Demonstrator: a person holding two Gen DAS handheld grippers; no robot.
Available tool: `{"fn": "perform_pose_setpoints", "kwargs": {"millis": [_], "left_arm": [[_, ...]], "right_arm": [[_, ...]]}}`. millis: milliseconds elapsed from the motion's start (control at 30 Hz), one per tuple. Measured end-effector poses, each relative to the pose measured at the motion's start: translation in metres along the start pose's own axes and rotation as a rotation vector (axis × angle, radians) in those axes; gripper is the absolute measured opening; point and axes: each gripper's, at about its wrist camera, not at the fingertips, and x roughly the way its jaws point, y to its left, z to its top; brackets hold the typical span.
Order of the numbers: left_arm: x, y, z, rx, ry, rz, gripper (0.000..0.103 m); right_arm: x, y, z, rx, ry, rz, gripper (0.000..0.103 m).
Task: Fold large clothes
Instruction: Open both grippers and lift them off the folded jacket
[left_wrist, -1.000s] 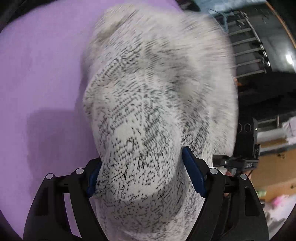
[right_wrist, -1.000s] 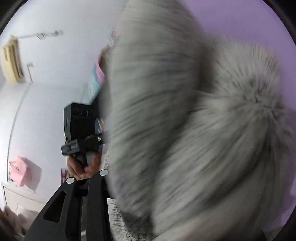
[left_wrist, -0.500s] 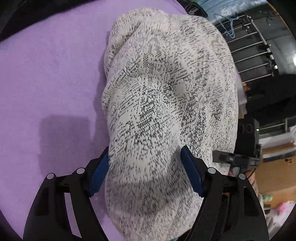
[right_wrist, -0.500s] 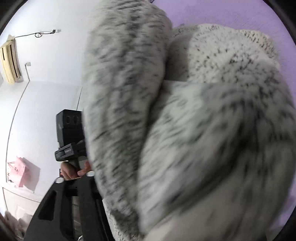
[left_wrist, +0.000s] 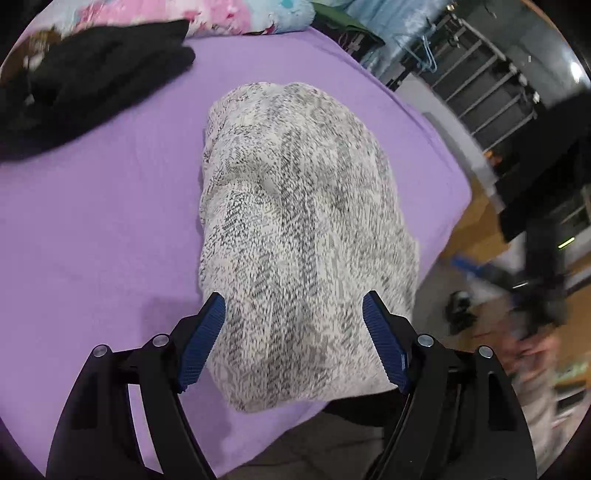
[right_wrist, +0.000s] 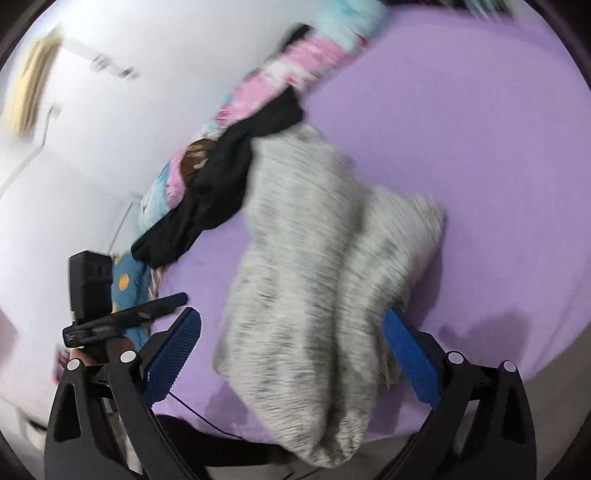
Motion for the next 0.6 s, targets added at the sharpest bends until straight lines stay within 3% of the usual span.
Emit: {"fn": "perform_pose_setpoints", "kwargs": {"millis": [33, 67, 100, 200, 300, 567, 600], "left_arm": [[-0.002, 0.007, -0.009, 0.016, 0.001, 0.011, 0.074], [0.000, 0.005, -0.013, 0.020, 0.004, 0.012, 0.074], [0.002, 0.004, -0.017, 0.021, 0.008, 0.013, 0.074], [0.011, 0.001, -0.021, 0.019, 0.011, 0.021, 0.074], [0.020, 0.004, -0.022, 0.026, 0.006, 0.048, 0.074], [0.054, 0.026, -0.035, 0.016, 0.018, 0.094, 0.074], [0.058, 0.030, -0.037, 0.016, 0.017, 0.098, 0.079]], "right_arm": [[-0.005, 0.027, 0.007, -0.057, -0.008, -0.014, 0.098], [-0.026, 0.023, 0.019, -0.079, -0.009, -0.021, 0.098], [-0.027, 0.044, 0.025, -0.103, -0.011, -0.035, 0.098], [-0.043, 0.042, 0.052, -0.110, -0.010, -0.056, 0.098], [-0.040, 0.069, 0.077, -0.103, 0.003, -0.097, 0.098], [0.069, 0.068, 0.107, -0.140, 0.134, -0.330, 0.098], [0.083, 0.063, 0.109, -0.133, 0.147, -0.350, 0.098]]}}
